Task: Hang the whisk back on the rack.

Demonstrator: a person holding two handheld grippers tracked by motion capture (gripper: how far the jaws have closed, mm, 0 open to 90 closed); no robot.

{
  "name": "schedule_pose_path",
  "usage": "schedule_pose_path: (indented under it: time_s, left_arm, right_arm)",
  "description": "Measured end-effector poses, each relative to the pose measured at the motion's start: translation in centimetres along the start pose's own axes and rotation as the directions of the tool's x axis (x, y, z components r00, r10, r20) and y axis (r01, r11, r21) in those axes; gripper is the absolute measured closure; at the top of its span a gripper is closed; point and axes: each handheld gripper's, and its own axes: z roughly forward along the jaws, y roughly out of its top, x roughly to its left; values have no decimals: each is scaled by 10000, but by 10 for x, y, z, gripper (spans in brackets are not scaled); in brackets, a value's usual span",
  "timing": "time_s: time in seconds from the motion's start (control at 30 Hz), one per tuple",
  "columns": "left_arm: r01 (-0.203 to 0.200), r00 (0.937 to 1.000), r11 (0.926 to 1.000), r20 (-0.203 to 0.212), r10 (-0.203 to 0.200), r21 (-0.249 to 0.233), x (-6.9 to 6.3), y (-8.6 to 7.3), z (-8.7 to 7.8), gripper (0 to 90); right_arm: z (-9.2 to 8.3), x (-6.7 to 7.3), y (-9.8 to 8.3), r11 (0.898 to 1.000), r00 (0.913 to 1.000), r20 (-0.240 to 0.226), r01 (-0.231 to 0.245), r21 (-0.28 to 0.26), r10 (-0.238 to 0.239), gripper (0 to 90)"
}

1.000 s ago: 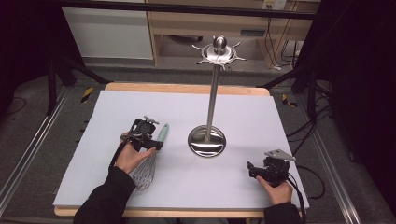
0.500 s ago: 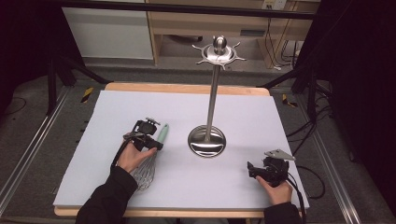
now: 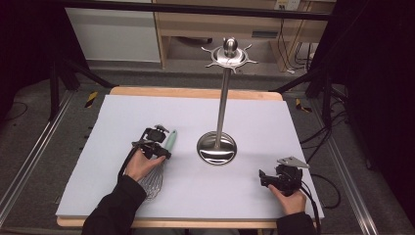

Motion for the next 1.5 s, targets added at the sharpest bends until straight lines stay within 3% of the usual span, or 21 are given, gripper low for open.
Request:
schedule_pose_path:
  time_s: [0.87,1.2,1.5]
  left_arm:
    - [471,9988,9987,126,-473,175,0,3,3,653]
    - [245,9995,9986,224,-235,-468,-3,-2,-16,682]
    - [266,9986,9908,495,-201,-1330,-2,-15,-36,685]
  right_arm:
    - [0,0,0,10000,10000,-16,8,34,-8,85]
    - [0,0,0,10000,10000,15,43,39,-43,85]
    - [0,-1,0,10000,10000,32,57,34,-57,85]
